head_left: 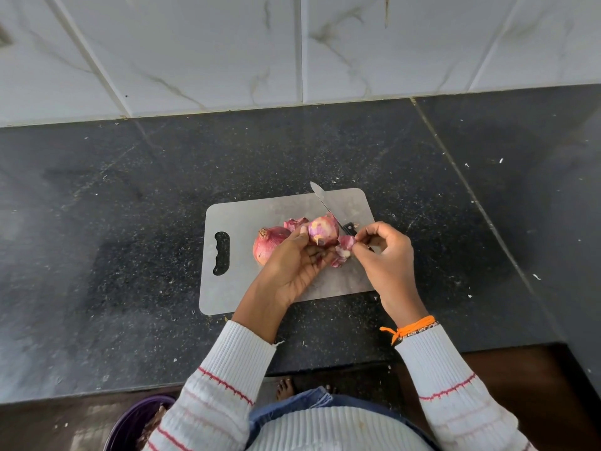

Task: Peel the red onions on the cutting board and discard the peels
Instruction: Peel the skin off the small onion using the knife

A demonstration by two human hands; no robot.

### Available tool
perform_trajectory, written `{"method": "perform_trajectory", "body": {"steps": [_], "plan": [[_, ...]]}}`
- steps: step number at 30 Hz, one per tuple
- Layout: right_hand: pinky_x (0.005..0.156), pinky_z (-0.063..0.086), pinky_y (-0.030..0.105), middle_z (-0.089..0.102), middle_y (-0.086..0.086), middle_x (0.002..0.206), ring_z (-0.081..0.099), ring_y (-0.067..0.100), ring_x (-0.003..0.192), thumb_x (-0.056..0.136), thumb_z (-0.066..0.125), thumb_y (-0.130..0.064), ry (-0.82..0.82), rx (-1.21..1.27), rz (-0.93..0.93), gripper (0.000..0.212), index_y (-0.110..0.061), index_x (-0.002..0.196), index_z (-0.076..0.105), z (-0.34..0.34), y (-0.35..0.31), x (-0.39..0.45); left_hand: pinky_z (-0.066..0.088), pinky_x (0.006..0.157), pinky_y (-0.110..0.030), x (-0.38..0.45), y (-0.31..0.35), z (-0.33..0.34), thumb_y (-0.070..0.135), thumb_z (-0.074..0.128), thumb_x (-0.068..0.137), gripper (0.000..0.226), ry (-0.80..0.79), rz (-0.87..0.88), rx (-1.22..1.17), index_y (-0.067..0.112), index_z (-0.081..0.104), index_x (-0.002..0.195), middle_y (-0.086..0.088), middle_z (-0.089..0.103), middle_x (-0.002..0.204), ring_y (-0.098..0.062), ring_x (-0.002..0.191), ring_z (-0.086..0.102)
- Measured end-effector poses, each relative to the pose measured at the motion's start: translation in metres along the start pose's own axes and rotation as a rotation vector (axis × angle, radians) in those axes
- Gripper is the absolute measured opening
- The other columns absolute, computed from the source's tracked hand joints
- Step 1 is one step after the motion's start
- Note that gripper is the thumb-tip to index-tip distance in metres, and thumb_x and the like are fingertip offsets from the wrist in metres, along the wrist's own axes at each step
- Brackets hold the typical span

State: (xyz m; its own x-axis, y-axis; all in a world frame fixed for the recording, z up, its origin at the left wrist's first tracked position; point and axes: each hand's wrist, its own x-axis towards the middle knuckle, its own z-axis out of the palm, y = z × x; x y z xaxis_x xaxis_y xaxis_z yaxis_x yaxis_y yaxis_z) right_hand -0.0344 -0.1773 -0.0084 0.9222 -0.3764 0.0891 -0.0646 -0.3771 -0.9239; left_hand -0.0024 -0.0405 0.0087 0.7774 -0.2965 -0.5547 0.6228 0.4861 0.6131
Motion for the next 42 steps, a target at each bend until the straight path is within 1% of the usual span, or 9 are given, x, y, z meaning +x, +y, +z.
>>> {"method": "perform_trajectory", "body": {"steps": [4,8,11,15,22,27,32,39,42], "plan": [[0.063,0.045,0.011,0.06,0.003,0.079,0.055,0.006,0.068,0.07,0.069,0.004,0.027,-0.106,-0.121,0.016,-0.01,0.071,0.062,0.0,-0.001,0.0,0.052,0.048,-0.019,-0.003,0.001,0.001,0.037,0.031,0.1,0.042,-0.054,-0.021,0.036,0.008,0.059,0.09,-0.009,0.069,0.068,-0.013,0.054,0.064],[0.063,0.043,0.007,0.057,0.006,0.082,0.053,0.005,0.066,0.069,0.072,0.004,0.043,-0.175,-0.206,0.017,-0.009,0.071,0.062,-0.001,-0.002,0.0,0.051,0.048,-0.017,-0.006,-0.001,0.003,0.02,0.045,0.096,0.016,-0.094,0.015,0.111,0.007,0.055,0.094,-0.007,0.065,0.071,-0.008,0.051,0.063],[0.063,0.041,0.006,0.055,0.005,0.083,0.051,0.003,0.066,0.069,0.072,0.005,0.095,-0.218,-0.218,0.019,-0.011,0.069,0.062,-0.005,0.0,0.003,0.05,0.047,-0.015,-0.004,-0.002,0.0,0.027,0.046,0.096,0.022,-0.074,0.028,0.156,0.006,0.054,0.098,-0.006,0.062,0.071,-0.006,0.049,0.061],[0.067,0.042,0.003,0.059,0.003,0.089,0.054,-0.001,0.075,0.076,0.068,0.003,0.072,-0.167,-0.204,0.013,-0.01,0.078,0.066,-0.005,-0.001,0.002,0.048,0.047,-0.014,-0.002,-0.001,-0.007,0.049,0.041,0.091,0.042,-0.039,0.014,0.271,0.01,0.057,0.092,-0.001,0.059,0.062,-0.004,0.049,0.056],[0.078,0.05,0.011,0.067,-0.005,0.099,0.063,-0.002,0.091,0.086,0.061,-0.003,-0.039,-0.033,-0.249,0.017,-0.008,0.099,0.069,0.008,-0.016,-0.006,0.048,0.047,-0.015,-0.006,-0.007,-0.005,0.036,0.023,0.101,0.048,-0.148,0.019,0.334,0.0,0.052,0.113,0.0,0.066,0.062,-0.003,0.052,0.063],[0.071,0.047,0.004,0.071,0.001,0.096,0.061,-0.013,0.082,0.079,0.07,-0.007,-0.059,-0.046,-0.31,0.014,-0.005,0.093,0.072,0.005,-0.019,-0.008,0.043,0.093,-0.024,-0.009,-0.01,-0.006,0.039,0.024,0.1,0.05,-0.14,0.106,0.464,0.006,0.048,0.128,-0.011,0.062,0.116,0.001,0.102,0.052],[0.067,0.048,0.006,0.067,-0.001,0.081,0.063,-0.003,0.077,0.077,0.072,-0.007,-0.058,-0.071,-0.407,0.011,-0.002,0.087,0.072,0.001,-0.017,-0.008,0.034,0.11,-0.034,-0.012,-0.011,-0.005,0.042,0.033,0.097,0.041,-0.119,0.161,0.533,0.018,0.053,0.123,-0.005,0.055,0.132,-0.012,0.122,0.051],[0.064,0.055,0.022,0.07,0.007,0.079,0.065,0.011,0.072,0.078,0.071,-0.003,-0.111,-0.093,-0.43,0.005,-0.001,0.082,0.071,-0.003,-0.012,-0.006,0.024,0.115,-0.032,-0.016,-0.01,-0.007,0.044,0.036,0.096,0.049,-0.123,0.196,0.638,0.022,0.037,0.14,0.008,0.038,0.144,-0.007,0.132,0.035],[0.063,0.055,0.022,0.069,0.005,0.076,0.064,0.011,0.072,0.077,0.071,-0.003,-0.099,-0.089,-0.4,0.003,-0.003,0.08,0.071,-0.004,-0.011,-0.004,0.028,0.112,-0.03,-0.015,-0.011,-0.008,0.043,0.036,0.096,0.047,-0.149,0.201,0.641,0.021,0.041,0.137,0.008,0.047,0.137,-0.008,0.128,0.042]]}}
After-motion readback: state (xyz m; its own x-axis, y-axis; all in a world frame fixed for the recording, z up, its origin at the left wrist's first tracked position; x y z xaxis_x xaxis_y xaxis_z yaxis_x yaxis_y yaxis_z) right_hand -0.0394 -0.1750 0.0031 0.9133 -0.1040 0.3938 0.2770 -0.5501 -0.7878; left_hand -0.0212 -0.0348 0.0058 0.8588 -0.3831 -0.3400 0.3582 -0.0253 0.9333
